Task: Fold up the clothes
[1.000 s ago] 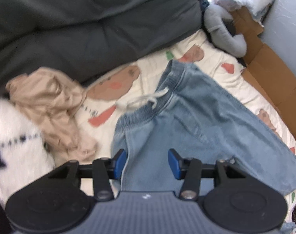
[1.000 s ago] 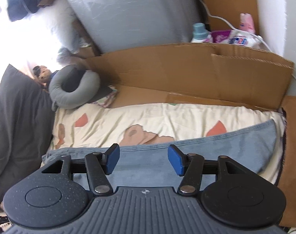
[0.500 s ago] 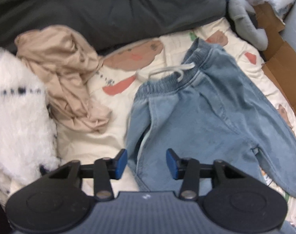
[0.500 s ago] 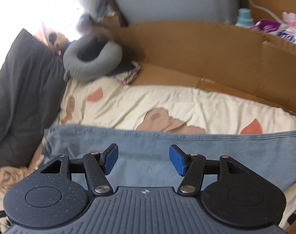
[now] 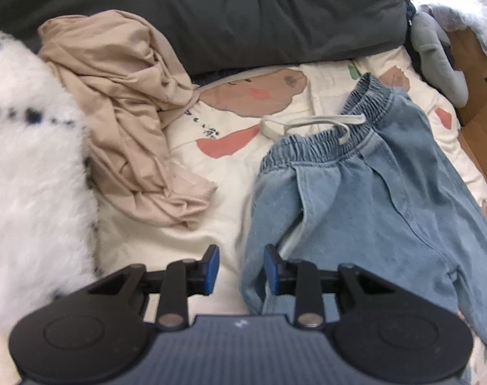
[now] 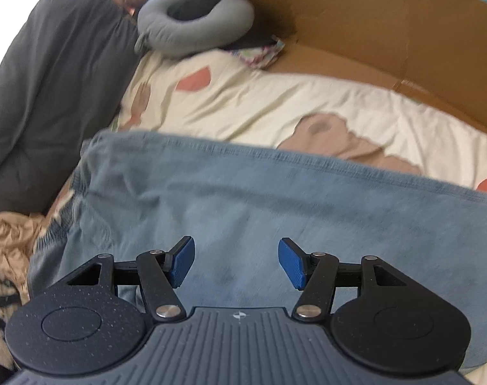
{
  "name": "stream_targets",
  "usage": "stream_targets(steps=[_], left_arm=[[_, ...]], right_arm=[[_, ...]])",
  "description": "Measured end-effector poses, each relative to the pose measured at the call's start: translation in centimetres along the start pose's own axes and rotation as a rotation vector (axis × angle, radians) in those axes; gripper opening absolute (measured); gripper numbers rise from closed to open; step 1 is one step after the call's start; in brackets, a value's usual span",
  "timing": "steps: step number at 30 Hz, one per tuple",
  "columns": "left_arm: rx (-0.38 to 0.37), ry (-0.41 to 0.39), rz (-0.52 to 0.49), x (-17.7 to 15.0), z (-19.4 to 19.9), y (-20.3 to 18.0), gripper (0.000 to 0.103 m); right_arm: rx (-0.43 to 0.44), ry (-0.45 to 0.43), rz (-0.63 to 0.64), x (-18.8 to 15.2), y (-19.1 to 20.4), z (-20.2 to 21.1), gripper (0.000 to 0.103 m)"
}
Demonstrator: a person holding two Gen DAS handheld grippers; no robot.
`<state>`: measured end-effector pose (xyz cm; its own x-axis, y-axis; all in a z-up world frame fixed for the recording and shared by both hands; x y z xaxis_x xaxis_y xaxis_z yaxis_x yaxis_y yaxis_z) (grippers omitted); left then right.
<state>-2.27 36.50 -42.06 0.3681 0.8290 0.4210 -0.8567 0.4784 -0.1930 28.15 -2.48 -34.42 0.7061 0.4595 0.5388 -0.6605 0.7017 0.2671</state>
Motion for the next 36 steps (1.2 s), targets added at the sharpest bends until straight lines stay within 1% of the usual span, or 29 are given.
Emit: stream_targets(steps=[4,7,10,13,15,17,20,23,24,26,28,30,32,34,36], left_arm=[[0.008,-0.023,-0.002,1.3,-2.3,-0.3,0.032],[0.041,-0.052,-0.023,2.2,-3.6,-0.7,0.032],[0.037,-0.056,-0.039,2.7,-4.6,-1.6,0.032],[0.025,-0.055,-0.091,2.7,-5.0,-3.0,0.032],[0.033,-0.047,-0.134,2.4,-5.3,-3.8,0.032],[0.045,-0.052,-0.155,2.1,-5.5,-4.2,0.032],[0.011,-0.043,-0.172,1.6,-5.4,-5.2,0.032],[-0.016,-0.021,-0.232,1.1,-5.0,-6.1,0.032],[-0.009,-0.027,-0.247,1.3,-4.7,-6.0,0.032],[0.009,-0.045,-0.254,2.0,-4.1,-5.4,0.035],[0.004,-0.072,-0.24,3.4,-3.4,-4.7,0.037],[0.005,-0.103,-0.244,4.9,-2.7,-4.2,0.042],[0.009,-0.123,-0.28,6.4,-2.8,-4.5,0.052],[-0.011,-0.097,-0.314,7.1,-4.0,-5.4,0.058],[-0.008,-0.073,-0.327,7.8,-5.4,-6.0,0.058]], right_arm=[[0.011,0.04,0.031,-1.8,0.9,-0.7,0.064],[0.018,0.065,0.04,-2.9,1.1,-1.0,0.065],[0.022,0.085,0.049,-3.7,1.2,-1.3,0.064],[0.018,0.095,0.041,-4.1,1.1,-1.5,0.064],[0.013,0.098,0.036,-4.2,0.9,-1.5,0.064],[0.008,0.101,0.033,-4.3,0.6,-1.5,0.064],[0.004,0.104,0.031,-4.5,0.4,-1.5,0.065],[0.002,0.108,0.029,-4.7,0.2,-1.5,0.064],[0.001,0.109,0.028,-4.7,0.1,-1.5,0.064],[0.001,0.109,0.032,-4.8,0.1,-1.5,0.064],[-0.001,0.111,0.032,-5.0,-0.1,-1.5,0.064],[-0.001,0.113,0.027,-5.2,-0.2,-1.6,0.064],[-0.001,0.117,0.026,-5.4,-0.3,-1.7,0.064],[0.003,0.121,0.028,-5.6,-0.3,-1.8,0.065],[0.007,0.129,0.033,-5.9,-0.1,-1.9,0.064]])
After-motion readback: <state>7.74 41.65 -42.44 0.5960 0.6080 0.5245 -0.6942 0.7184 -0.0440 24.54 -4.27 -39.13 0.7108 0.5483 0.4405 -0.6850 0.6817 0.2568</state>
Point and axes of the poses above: each gripper's, at about its wrist camera, not at the fingertips, and z roughly against the way its jaws point, y to its left, x to its top, the point moved 9 cm from there along -z, roughly the way its jaws point, and after that the axes turned 9 degrees about z, right-handed, at the moved point
